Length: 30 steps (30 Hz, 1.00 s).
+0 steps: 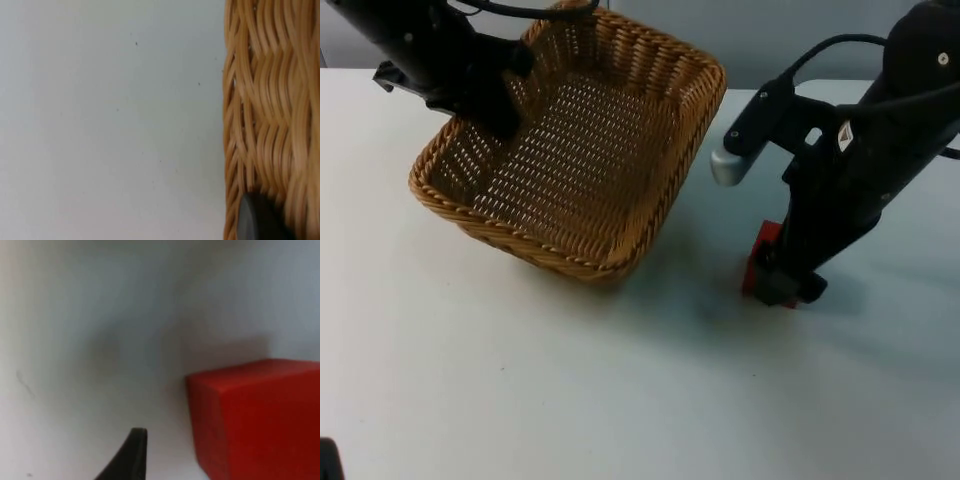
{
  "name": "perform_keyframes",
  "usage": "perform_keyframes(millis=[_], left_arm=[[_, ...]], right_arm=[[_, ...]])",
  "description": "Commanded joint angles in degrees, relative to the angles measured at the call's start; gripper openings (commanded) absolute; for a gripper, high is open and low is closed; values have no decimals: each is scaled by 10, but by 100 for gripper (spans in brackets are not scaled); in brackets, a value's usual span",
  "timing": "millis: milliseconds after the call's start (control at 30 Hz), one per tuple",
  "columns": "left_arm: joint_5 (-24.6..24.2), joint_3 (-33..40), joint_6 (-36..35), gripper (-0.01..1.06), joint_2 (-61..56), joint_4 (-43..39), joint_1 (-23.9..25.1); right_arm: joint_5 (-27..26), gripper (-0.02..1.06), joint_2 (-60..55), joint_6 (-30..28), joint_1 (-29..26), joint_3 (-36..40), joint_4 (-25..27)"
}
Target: Pick up the basket with the left hand and place the cube into the basket with the right hand.
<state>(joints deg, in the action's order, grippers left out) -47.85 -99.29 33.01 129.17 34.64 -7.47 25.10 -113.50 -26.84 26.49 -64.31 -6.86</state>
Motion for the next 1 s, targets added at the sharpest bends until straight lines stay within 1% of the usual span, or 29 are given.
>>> perform_keyframes(millis=[0, 67, 167, 200, 300, 567, 633, 667, 700, 733, 767, 800, 867, 900, 933, 967], left_arm=[[23, -6, -2, 0, -12, 21, -1], [31, -6, -2, 0, -12, 21, -1], [53, -6, -2, 0, -12, 21, -1], [53, -6, -2, 0, -12, 21, -1], [72, -6, -2, 0, -12, 21, -1], [88, -6, -2, 0, -12, 22, -1], [100, -6, -2, 0, -12, 22, -1], [103, -6, -2, 0, -12, 22, -1], [106, -6, -2, 0, -12, 21, -1], [106, -6, -2, 0, -12, 21, -1], [107, -6, -2, 0, -12, 21, -1], [107, -6, -2, 0, -12, 21, -1], [107, -6, -2, 0, -12, 21, -1], [107, -6, -2, 0, -12, 21, -1], [107, -6, -2, 0, -12, 21, -1], [107, -6, -2, 0, -12, 21, -1]], right_arm=[[-7, 105, -2, 6, -8, 1, -15], [-10, 105, -2, 8, -12, 1, -17], [-30, 105, -2, 13, -14, 1, -18], [-30, 105, -2, 13, -14, 1, -18], [-57, 105, -12, 13, -14, 1, -8], [-56, 102, -42, 13, -14, 1, 12], [-58, 99, -44, 13, -14, 1, 12], [-58, 94, -44, 13, -14, 1, 12], [-58, 86, -44, 13, -14, 1, 12], [-58, 86, -44, 13, -14, 1, 12], [-58, 72, -44, 13, -14, 1, 12], [-59, 53, -44, 13, -14, 1, 12], [-61, 21, -44, 14, -14, 1, 13], [-61, 21, -44, 14, -14, 1, 13], [-61, 0, -43, 14, -14, 1, 16], [-62, 0, -40, 17, -14, 1, 23]])
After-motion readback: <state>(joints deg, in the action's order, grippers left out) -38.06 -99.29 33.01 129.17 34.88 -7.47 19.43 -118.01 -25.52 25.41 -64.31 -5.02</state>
